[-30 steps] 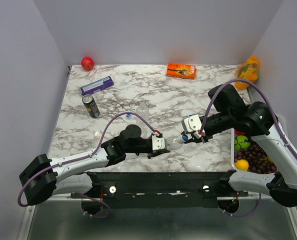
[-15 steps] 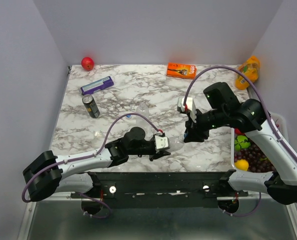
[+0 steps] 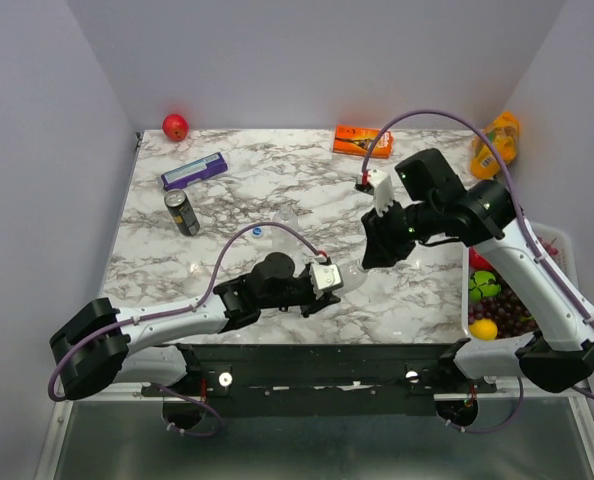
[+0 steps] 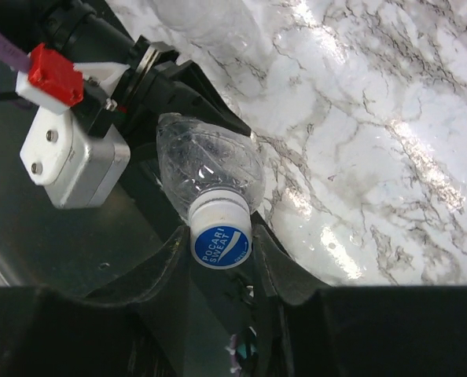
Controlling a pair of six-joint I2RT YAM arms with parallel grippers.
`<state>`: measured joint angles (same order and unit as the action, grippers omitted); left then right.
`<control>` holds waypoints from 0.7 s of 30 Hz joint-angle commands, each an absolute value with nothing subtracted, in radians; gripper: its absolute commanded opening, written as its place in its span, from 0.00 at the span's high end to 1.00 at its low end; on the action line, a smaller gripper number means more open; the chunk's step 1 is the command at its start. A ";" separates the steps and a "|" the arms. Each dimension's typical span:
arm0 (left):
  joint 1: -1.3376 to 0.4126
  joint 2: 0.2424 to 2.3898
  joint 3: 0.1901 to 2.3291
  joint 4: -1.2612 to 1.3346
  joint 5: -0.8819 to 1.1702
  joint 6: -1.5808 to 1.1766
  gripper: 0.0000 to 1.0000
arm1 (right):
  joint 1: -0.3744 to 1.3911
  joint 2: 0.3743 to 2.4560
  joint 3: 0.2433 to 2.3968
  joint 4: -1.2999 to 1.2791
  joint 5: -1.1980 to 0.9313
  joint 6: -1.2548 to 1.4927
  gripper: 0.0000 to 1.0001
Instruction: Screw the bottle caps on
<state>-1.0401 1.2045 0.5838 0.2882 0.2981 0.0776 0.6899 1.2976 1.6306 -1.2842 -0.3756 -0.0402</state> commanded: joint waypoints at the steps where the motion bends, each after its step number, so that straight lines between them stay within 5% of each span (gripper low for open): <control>1: -1.049 1.186 0.703 0.482 0.268 0.041 1.00 | 0.670 1.385 1.703 -1.276 -0.457 0.089 0.97; 13: -1.049 1.195 0.678 0.431 0.187 -0.041 1.00 | 0.650 1.382 1.781 -1.279 -0.414 0.031 0.84; 16: -1.049 1.200 0.678 0.417 0.179 -0.052 1.00 | 0.650 1.376 1.813 -1.284 -0.402 0.011 0.73; 21: -1.049 1.232 0.676 0.431 0.160 -0.107 1.00 | 0.650 1.376 1.902 -1.312 -0.448 -0.064 0.34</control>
